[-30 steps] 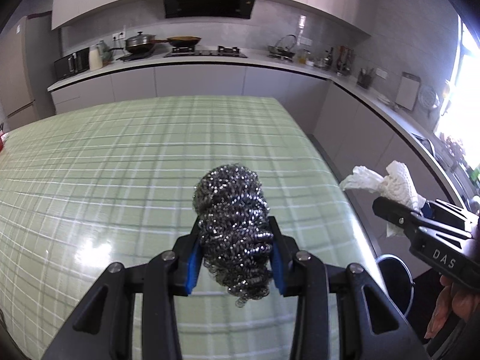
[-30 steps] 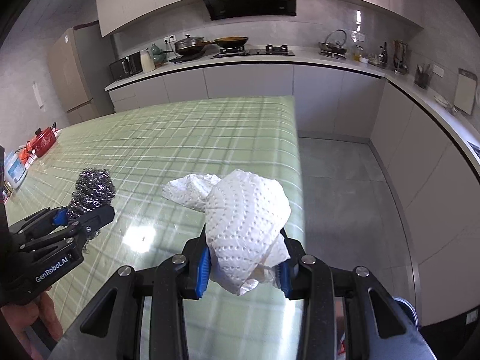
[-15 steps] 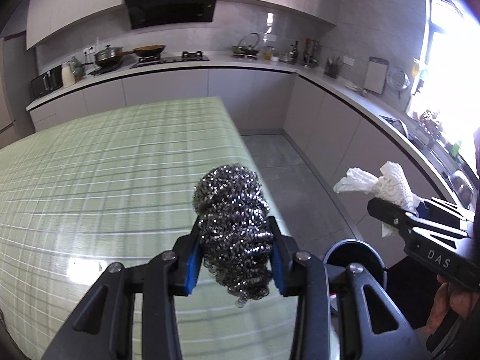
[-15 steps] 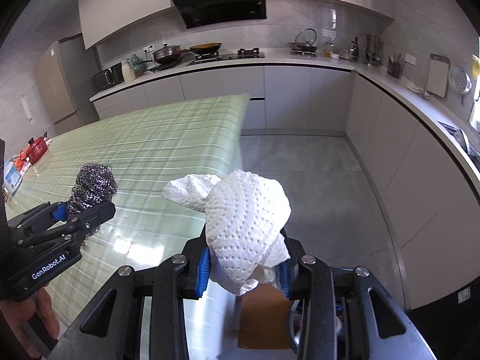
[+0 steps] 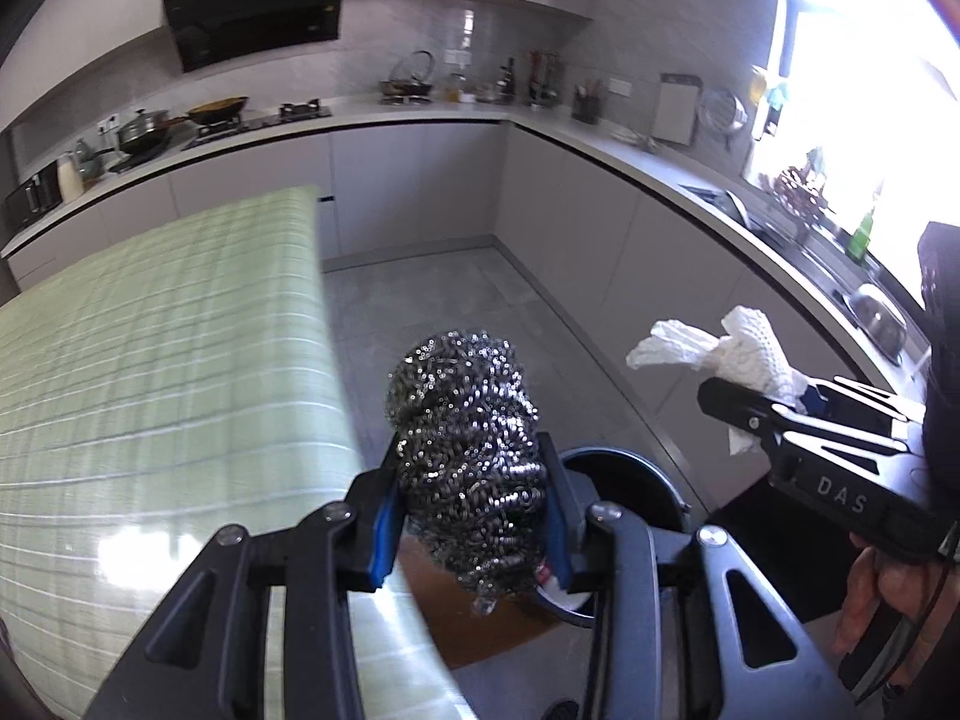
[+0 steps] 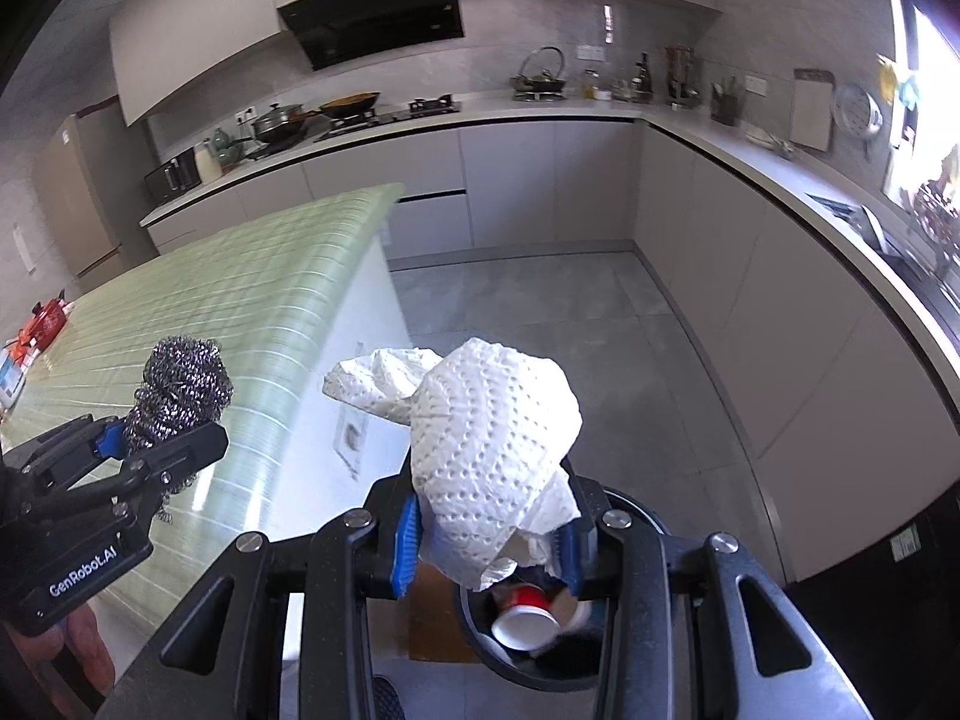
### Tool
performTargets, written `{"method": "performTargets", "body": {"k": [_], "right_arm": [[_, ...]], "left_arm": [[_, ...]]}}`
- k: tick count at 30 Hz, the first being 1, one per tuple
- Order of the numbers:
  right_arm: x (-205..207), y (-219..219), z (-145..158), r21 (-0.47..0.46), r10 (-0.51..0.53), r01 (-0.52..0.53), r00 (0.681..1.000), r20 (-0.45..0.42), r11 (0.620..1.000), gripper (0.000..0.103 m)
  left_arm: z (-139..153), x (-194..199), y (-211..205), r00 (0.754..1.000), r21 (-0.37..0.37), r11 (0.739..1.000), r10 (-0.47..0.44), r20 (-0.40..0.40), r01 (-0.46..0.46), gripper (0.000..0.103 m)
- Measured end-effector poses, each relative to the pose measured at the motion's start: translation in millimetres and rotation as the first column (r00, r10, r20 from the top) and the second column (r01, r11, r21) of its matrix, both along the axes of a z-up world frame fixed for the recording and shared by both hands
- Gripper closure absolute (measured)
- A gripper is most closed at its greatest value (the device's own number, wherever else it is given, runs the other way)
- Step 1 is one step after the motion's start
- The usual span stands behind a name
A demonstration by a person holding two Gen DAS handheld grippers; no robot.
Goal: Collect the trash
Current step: 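Carry the tissue and steel scrubber in both tools over the bin, then open both tools to drop the tissue and scrubber into the bin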
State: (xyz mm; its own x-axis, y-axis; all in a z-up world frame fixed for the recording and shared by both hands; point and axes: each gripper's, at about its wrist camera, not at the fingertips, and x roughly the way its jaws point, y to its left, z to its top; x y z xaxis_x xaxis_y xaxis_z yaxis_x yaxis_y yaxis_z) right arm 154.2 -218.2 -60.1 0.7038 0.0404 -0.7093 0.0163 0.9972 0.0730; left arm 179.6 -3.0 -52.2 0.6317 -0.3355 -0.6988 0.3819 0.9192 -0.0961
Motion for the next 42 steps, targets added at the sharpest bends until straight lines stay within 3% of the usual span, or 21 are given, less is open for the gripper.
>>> {"method": "performTargets", "body": {"k": [10,19,29,42], "right_arm": [[-28,-62,-24,-0.002,-0.057,0.057,0.997,-0.052,0.998,0.065],[-33,-97,-50,-0.011,-0.063,0.062,0.993,-0.101,0.998,0.065],[-20,-110,-108,-0.016,0.009,-0.012,0.981,-0.193,1.0,0.065],[11,-103,-182,-0.024,0.153,-0.168,0.94,-0.303,0.985,0.065]], "left_arm": [[-26,-13,-68,0.995,-0.003,0.997,-0.078,-0.065,0.078,0.063],[-48,-20,-105,0.988,-0.015,0.995,-0.098,-0.117,0.097,0.063],[-96,-17,-115,0.97,-0.032,0.999,-0.049,-0.237,0.043,0.063],[-155,-1,-130,0.939,-0.023,1.0,0.0,-0.345,-0.008,0.063]]}}
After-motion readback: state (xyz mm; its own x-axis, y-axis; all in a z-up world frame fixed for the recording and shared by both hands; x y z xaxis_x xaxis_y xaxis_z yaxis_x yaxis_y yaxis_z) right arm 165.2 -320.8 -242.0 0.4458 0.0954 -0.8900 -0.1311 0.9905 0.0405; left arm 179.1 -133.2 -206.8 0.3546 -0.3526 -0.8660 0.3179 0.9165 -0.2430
